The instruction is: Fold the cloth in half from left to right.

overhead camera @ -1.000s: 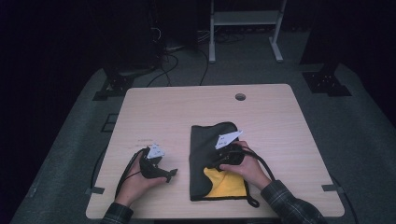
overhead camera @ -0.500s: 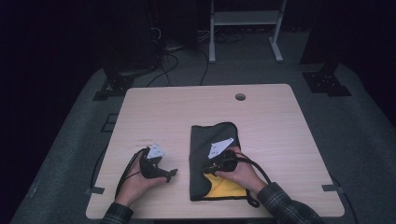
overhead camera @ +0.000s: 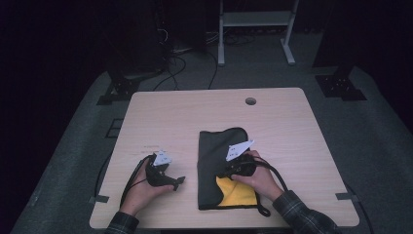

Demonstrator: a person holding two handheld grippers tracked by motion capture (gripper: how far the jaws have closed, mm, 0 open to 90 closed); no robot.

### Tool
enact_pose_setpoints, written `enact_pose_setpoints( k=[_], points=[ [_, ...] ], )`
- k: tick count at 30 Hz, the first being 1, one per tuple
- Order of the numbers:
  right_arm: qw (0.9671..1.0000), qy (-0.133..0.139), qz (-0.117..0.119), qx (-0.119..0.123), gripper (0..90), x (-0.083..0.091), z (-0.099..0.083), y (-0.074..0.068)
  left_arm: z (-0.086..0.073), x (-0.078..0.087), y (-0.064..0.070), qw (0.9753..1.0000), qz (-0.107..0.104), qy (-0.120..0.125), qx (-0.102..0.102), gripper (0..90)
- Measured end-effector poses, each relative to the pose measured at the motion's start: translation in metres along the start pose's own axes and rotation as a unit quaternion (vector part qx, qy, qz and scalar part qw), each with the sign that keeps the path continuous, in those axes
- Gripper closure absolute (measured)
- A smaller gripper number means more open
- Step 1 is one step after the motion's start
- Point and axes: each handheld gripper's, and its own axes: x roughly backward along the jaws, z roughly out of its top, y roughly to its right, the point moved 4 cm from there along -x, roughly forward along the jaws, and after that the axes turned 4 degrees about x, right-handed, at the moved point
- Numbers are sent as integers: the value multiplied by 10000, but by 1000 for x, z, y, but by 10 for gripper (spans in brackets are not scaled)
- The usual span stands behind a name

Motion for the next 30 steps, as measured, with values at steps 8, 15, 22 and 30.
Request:
enact_pose_setpoints(
  k=[8, 15, 22, 30],
  points=[
    [9999, 126, 32, -97, 834, 25, -9, -4, 0, 0, 0, 10000, 0, -1, -2, 0],
    [9996, 127, 70, -236, 833, 40, -19, -8, 0, 0, 0, 10000, 0, 0, -1, 0],
    [9996, 93, 78, -247, 833, 50, -28, -13, 0, 0, 0, 10000, 1, 0, -2, 0],
    [9996, 39, 16, -288, 833, 62, -40, -18, 0, 0, 0, 10000, 0, 0, -2, 0]
  ],
)
